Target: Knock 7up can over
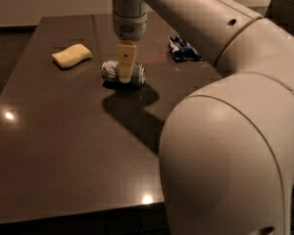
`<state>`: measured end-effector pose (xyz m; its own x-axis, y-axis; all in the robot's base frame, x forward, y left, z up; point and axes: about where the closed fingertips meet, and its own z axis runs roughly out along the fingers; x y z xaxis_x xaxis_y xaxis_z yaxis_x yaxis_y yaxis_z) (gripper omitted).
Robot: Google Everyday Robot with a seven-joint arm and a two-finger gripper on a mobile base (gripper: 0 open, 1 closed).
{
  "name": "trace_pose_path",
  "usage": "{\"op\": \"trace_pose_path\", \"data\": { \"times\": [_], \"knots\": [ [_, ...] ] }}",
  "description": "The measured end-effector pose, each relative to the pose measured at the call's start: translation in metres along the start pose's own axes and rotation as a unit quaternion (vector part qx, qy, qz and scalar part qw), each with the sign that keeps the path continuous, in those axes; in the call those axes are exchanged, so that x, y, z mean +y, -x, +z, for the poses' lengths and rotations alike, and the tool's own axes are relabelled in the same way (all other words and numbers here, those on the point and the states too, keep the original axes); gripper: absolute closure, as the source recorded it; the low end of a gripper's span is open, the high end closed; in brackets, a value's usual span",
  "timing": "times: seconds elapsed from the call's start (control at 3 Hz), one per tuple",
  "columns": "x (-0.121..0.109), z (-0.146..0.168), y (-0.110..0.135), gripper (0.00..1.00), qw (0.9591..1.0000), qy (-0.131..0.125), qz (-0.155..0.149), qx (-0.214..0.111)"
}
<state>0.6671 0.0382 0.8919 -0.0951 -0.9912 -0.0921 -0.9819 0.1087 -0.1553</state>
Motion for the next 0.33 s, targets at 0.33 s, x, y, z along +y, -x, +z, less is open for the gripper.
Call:
{"op": "trace_pose_path", "data": {
  "times": [0.33],
  "knots": [
    [0.0,0.0,0.0,0.0,1.0,0.0,0.0,0.0]
  ]
}}
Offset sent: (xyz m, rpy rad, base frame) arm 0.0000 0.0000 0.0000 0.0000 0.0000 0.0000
